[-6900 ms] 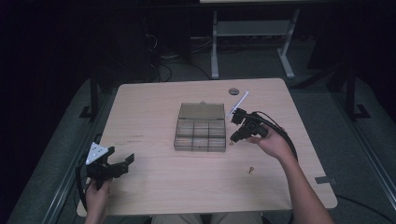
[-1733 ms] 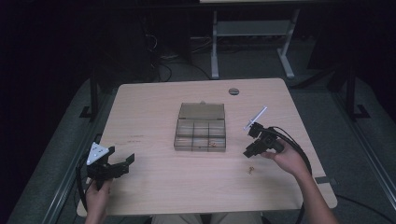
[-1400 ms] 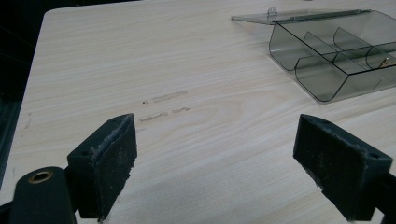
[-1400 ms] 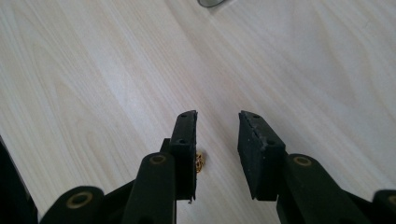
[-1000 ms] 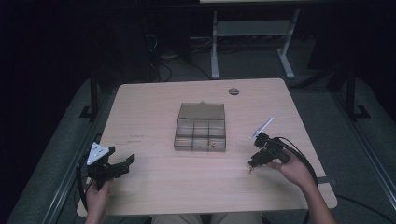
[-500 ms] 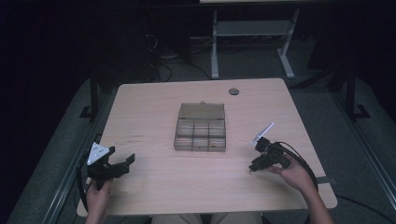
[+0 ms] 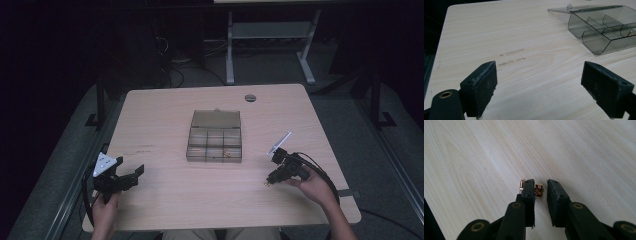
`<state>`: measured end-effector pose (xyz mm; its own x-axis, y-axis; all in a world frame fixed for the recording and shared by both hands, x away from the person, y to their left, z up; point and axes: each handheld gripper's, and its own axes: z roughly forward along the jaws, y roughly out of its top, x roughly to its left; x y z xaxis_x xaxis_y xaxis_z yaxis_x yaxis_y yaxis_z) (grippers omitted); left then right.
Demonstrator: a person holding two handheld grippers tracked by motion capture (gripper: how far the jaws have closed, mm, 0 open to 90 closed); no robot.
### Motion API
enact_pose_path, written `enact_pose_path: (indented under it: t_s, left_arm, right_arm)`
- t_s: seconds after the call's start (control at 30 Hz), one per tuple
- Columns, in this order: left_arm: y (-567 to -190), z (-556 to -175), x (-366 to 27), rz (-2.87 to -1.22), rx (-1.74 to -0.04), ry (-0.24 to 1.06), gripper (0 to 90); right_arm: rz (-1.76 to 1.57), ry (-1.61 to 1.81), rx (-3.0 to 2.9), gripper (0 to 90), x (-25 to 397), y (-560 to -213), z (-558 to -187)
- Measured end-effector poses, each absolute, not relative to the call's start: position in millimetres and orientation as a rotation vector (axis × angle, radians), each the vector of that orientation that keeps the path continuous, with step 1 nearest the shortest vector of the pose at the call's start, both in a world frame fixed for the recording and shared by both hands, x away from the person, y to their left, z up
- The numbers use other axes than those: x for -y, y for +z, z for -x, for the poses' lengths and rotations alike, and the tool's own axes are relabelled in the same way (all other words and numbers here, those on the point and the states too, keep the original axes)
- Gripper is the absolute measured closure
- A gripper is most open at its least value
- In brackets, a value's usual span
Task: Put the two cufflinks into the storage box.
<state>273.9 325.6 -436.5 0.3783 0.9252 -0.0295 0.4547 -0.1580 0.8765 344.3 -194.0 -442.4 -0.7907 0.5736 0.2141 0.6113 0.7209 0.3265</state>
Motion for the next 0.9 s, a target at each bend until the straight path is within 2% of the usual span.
enact_pose_path:
  t_s: [0.07,0.23,0.9]
  left_arm:
    - [-436.2,-273.8,-326.0,-1.775,-1.214,0.682,13.2]
    - [-436.1,-273.7,-326.0,-1.773,-1.214,0.683,13.2]
    - [-435.6,-273.3,-325.4,-1.758,-1.218,0.680,13.2]
  right_arm:
    - [0.975,-0.587,2.822,80.4,194.3,-442.4,-344.2]
    - [0.967,-0.584,2.832,82.5,194.3,-441.4,-343.3]
    - [0.969,-0.606,2.842,82.9,190.9,-429.6,-350.3]
